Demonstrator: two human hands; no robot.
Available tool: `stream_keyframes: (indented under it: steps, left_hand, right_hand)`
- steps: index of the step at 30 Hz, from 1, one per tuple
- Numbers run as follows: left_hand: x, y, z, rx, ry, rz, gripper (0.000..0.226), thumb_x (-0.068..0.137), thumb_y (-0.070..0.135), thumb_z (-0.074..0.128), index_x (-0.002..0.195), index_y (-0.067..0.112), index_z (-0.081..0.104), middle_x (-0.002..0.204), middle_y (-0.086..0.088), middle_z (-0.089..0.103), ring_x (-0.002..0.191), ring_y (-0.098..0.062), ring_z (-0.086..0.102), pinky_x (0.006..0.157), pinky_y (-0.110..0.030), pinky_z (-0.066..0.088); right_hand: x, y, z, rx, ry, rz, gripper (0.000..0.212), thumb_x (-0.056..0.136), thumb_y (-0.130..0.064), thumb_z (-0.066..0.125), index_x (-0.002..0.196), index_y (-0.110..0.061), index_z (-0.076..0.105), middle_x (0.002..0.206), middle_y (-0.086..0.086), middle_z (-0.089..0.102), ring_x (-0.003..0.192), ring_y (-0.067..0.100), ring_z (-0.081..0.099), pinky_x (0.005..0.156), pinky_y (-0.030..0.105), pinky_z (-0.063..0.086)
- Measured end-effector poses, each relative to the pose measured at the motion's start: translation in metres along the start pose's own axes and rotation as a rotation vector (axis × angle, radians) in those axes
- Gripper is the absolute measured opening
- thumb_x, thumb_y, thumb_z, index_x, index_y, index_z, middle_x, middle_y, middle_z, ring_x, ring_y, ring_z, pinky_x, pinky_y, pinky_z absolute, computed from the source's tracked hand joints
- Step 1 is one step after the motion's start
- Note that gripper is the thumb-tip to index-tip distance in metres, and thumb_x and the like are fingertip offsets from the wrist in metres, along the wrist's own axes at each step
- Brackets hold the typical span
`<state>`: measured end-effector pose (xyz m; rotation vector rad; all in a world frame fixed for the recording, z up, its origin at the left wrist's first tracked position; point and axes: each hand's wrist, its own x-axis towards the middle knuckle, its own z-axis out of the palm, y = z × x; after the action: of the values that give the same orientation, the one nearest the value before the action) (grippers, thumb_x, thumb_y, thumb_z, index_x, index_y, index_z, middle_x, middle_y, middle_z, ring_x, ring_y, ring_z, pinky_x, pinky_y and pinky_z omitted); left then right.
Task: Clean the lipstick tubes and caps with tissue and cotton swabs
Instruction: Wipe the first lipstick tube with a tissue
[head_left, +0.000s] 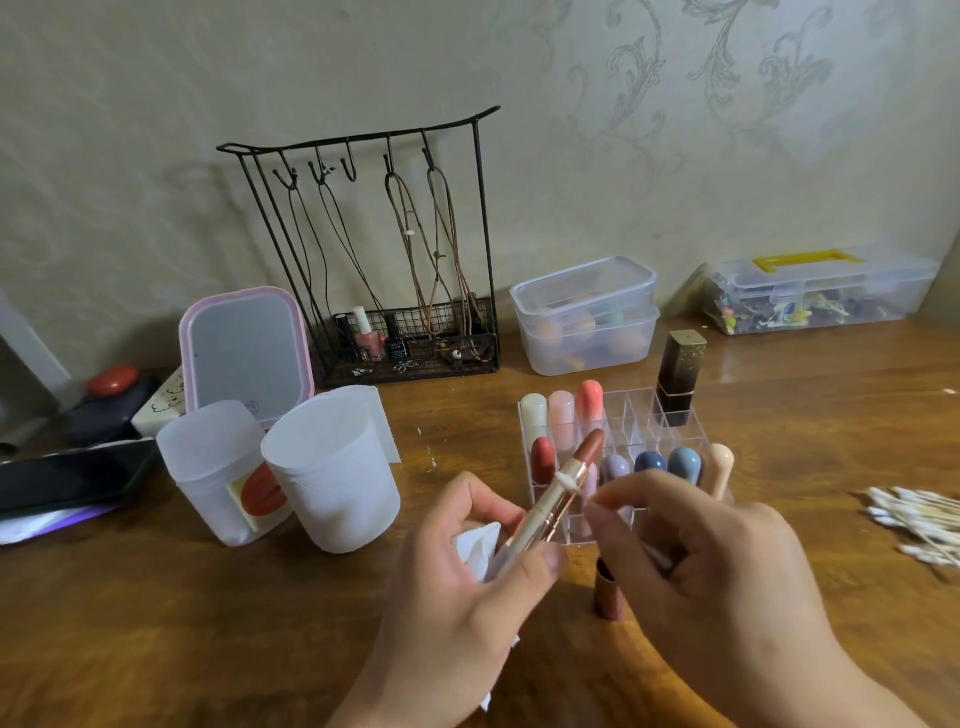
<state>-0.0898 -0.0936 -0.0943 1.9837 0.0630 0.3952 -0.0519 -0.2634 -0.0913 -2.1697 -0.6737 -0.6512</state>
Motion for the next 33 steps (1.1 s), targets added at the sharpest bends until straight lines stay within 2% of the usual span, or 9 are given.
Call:
stream_keyframes:
  steps: [5,9,12,17,22,24,27,30,33]
  left_hand:
    - [-0.0054,0.0029,0.0083,0.143,0.120,0.169,0.033,0.068,0.037,0.080,0.084,0.030,0.052,0.089,0.028,0.061,0.087,0.003,0.060,0.051,-0.008,0.048]
    - [-0.0055,-0.0002,0.0081,0.266,0.165,0.300,0.035,0.064,0.050,0.074,0.084,0.035,0.050,0.088,0.026,0.060,0.077,0.005,0.062,0.045,-0.007,0.047]
    - [-0.0063,-0.0039,0.0091,0.346,0.177,0.356,0.037,0.063,0.043,0.075,0.085,0.037,0.045,0.068,0.023,0.057,0.082,0.004,0.061,0.046,-0.003,0.045]
    - [-0.0069,-0.0051,0.0084,0.428,0.166,0.445,0.041,0.062,0.040,0.078,0.088,0.039,0.046,0.067,0.031,0.047,0.083,0.001,0.060,0.051,0.000,0.044]
    - [-0.0066,-0.0057,0.0085,0.411,0.171,0.422,0.036,0.066,0.048,0.072,0.088,0.040,0.045,0.067,0.035,0.048,0.087,0.007,0.058,0.049,0.004,0.038]
    - [-0.0070,-0.0065,0.0095,0.370,0.194,0.373,0.036,0.062,0.045,0.075,0.083,0.038,0.047,0.071,0.024,0.057,0.082,0.006,0.060,0.048,0.002,0.040]
    - [-0.0069,-0.0023,0.0095,0.287,0.225,0.315,0.032,0.060,0.046,0.074,0.080,0.036,0.052,0.088,0.028,0.059,0.080,0.007,0.061,0.046,-0.003,0.044]
    - [-0.0067,0.0015,0.0085,0.241,0.213,0.321,0.031,0.063,0.052,0.071,0.081,0.034,0.053,0.084,0.028,0.061,0.073,0.004,0.063,0.046,-0.009,0.049]
    - [-0.0060,0.0019,0.0072,0.228,0.212,0.311,0.031,0.063,0.052,0.070,0.081,0.033,0.054,0.085,0.027,0.061,0.077,0.005,0.062,0.048,-0.005,0.046]
  right_hand:
    - [-0.0001,0.0021,0.0011,-0.019,0.019,0.024,0.021,0.092,-0.050,0.051,0.082,-0.035,0.061,0.045,-0.021,0.051,0.036,-0.001,0.045,0.038,0.027,0.047]
    - [-0.0014,0.0005,0.0018,-0.035,-0.045,-0.026,0.016,0.086,-0.049,0.053,0.081,-0.035,0.059,0.044,-0.020,0.046,0.035,-0.003,0.040,0.038,0.020,0.043]
    - [-0.0003,0.0028,-0.0010,-0.006,0.010,0.022,0.017,0.085,-0.048,0.056,0.078,-0.033,0.058,0.043,-0.020,0.043,0.035,-0.004,0.033,0.039,0.017,0.037]
    - [-0.0021,0.0024,0.0000,0.009,-0.007,-0.010,0.014,0.086,-0.043,0.062,0.078,-0.032,0.061,0.045,-0.021,0.046,0.035,0.000,0.039,0.039,0.020,0.040]
    - [-0.0020,0.0015,0.0031,0.031,-0.028,-0.017,0.012,0.085,-0.041,0.063,0.078,-0.032,0.061,0.044,-0.025,0.037,0.036,-0.002,0.039,0.041,0.011,0.034]
    - [-0.0021,0.0028,0.0039,0.059,-0.013,0.011,0.015,0.091,-0.042,0.059,0.080,-0.033,0.058,0.045,-0.022,0.044,0.037,0.001,0.045,0.040,0.014,0.038]
    - [-0.0023,0.0015,0.0034,0.025,-0.045,-0.014,0.016,0.091,-0.049,0.052,0.083,-0.035,0.055,0.046,-0.021,0.049,0.037,0.001,0.048,0.037,0.021,0.043]
    - [-0.0029,0.0010,0.0040,0.036,-0.002,0.019,0.020,0.094,-0.052,0.050,0.082,-0.035,0.051,0.045,-0.022,0.045,0.036,0.001,0.045,0.037,0.017,0.038]
    - [-0.0031,0.0005,0.0057,-0.047,-0.024,-0.002,0.017,0.091,-0.051,0.046,0.083,-0.037,0.048,0.045,-0.022,0.047,0.036,-0.003,0.045,0.037,0.017,0.041]
